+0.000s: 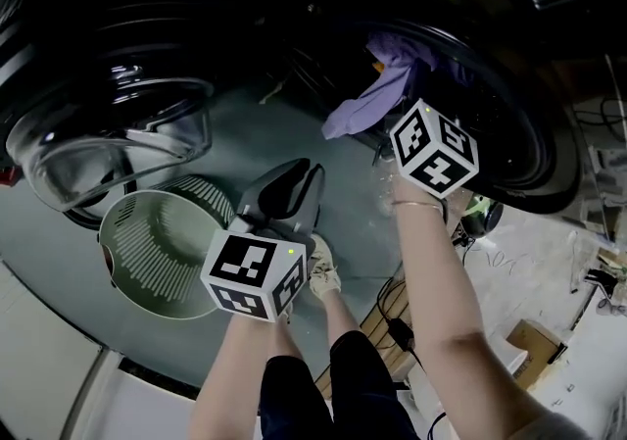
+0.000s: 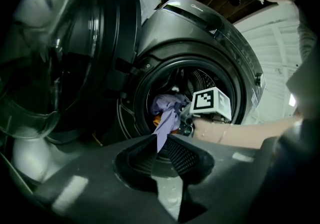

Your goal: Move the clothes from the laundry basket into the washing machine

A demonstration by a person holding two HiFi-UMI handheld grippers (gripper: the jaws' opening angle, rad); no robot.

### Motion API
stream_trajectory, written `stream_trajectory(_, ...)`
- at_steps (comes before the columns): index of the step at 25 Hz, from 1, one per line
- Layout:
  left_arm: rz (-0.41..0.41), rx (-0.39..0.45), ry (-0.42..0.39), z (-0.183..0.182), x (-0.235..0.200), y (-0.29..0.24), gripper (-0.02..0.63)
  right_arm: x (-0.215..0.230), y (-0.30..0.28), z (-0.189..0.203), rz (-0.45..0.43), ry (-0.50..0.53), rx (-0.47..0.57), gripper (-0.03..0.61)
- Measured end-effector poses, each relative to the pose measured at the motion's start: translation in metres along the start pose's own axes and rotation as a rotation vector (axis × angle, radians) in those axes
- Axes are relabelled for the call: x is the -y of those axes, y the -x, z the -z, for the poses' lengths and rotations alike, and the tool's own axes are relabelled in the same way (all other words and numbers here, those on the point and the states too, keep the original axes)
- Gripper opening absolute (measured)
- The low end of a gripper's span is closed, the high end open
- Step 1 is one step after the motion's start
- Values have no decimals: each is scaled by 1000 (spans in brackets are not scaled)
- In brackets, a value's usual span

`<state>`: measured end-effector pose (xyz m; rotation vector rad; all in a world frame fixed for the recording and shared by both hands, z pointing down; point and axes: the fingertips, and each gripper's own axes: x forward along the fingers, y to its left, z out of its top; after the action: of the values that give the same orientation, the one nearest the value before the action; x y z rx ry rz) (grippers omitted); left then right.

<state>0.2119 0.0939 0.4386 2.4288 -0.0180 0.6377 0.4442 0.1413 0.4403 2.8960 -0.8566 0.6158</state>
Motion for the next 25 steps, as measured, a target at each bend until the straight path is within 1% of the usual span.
stream_trajectory(3,11,4,-2,-4,5,-3,72,6,-11,-25,21,-19,55,46)
stream_trajectory(6,22,1,-13,-5,7,-5,69,6,-19,-29,15,-43,59,54)
stream_trajectory(7,23,0,-13,-5,7,-6,68,6,-21,-26,9,-56,46,79)
stream_trajectory(8,23,-2,-10,-4,8,-7,68,8,-22,-21,4,-74,30,141)
stream_trajectory(9,23,-3,-7,-3,8,-7,66,10,-22,-16,1,-94,11,220)
stream_trajectory(10,22,-2,-5,-3,8,-8,66,13,-22,-11,2,-110,-5,272)
stream_trajectory(11,21,-1,-4,-3,8,-9,64,16,-21,-7,8,-119,-15,295)
stream_trajectory(13,17,-2,-5,-3,7,-9,61,20,-18,-4,21,-120,-18,292)
stream_trajectory(14,16,-3,-6,-2,7,-10,61,20,-16,-4,21,-119,-15,304)
stream_trajectory(16,16,-4,-8,-3,8,-11,61,19,-12,-7,0,-126,-5,353)
stream_trajectory(19,19,-7,-11,-1,11,-13,61,13,-1,-1,-48,-139,-13,373)
stream_trajectory(21,20,-11,-8,1,13,-14,61,9,10,14,-65,-133,-47,390)
stream_trajectory(25,18,-19,0,8,13,-16,61,1,32,58,-63,-127,-140,391)
